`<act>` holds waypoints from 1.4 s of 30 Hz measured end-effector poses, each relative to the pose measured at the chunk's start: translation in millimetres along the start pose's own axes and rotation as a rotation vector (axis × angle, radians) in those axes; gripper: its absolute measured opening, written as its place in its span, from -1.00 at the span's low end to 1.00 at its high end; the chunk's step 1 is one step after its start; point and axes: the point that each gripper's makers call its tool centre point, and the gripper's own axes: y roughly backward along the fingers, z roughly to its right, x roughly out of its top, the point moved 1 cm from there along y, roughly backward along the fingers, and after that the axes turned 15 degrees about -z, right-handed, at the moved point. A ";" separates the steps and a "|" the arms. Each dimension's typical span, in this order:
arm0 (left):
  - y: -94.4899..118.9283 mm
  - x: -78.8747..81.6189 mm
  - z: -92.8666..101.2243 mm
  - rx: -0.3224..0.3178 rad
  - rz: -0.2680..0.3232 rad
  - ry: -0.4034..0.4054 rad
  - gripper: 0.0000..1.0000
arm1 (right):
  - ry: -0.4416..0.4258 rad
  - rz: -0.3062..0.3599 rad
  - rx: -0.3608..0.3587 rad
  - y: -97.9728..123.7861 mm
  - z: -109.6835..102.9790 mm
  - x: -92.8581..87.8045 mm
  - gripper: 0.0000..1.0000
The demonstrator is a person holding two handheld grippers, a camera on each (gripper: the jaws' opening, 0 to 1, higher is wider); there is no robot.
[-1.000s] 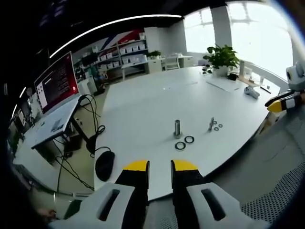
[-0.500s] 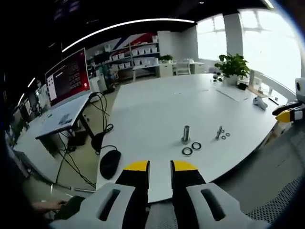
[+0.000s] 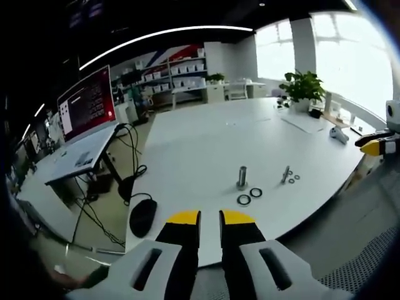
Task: Place the washer onto the threaded stud by aligning its center hole with the stud, sliding it down to the base, and recovering from edge contact or off-axis alignment until the washer reaches the visible bottom stop.
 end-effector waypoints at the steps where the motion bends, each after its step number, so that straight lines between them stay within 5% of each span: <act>1: -0.2 -0.3 1.1 -0.004 -0.004 -0.004 -0.81 | -0.006 0.002 -0.005 0.5 0.8 0.2 -0.49; 6: -1.0 -3.7 7.9 -0.007 -0.042 -0.052 -0.82 | -0.021 0.006 0.000 1.6 1.8 -1.5 -0.49; 25: -3.6 -5.9 0.4 -0.012 -0.039 0.004 -0.88 | -0.019 0.003 0.021 0.6 -1.2 -1.0 -0.50; 29: -3.2 -6.7 2.4 -0.014 -0.049 0.001 -0.89 | -0.014 -0.111 0.076 -6.3 -7.7 -14.4 -0.50; 39: -4.1 -4.1 4.5 -0.017 -0.047 -0.016 -0.91 | -0.013 -0.068 0.071 -3.3 -7.9 -10.8 -0.50; 42: -2.4 -2.6 14.0 -0.038 -0.044 -0.081 -0.94 | -0.018 -0.059 0.074 -1.8 -9.1 -10.7 -0.50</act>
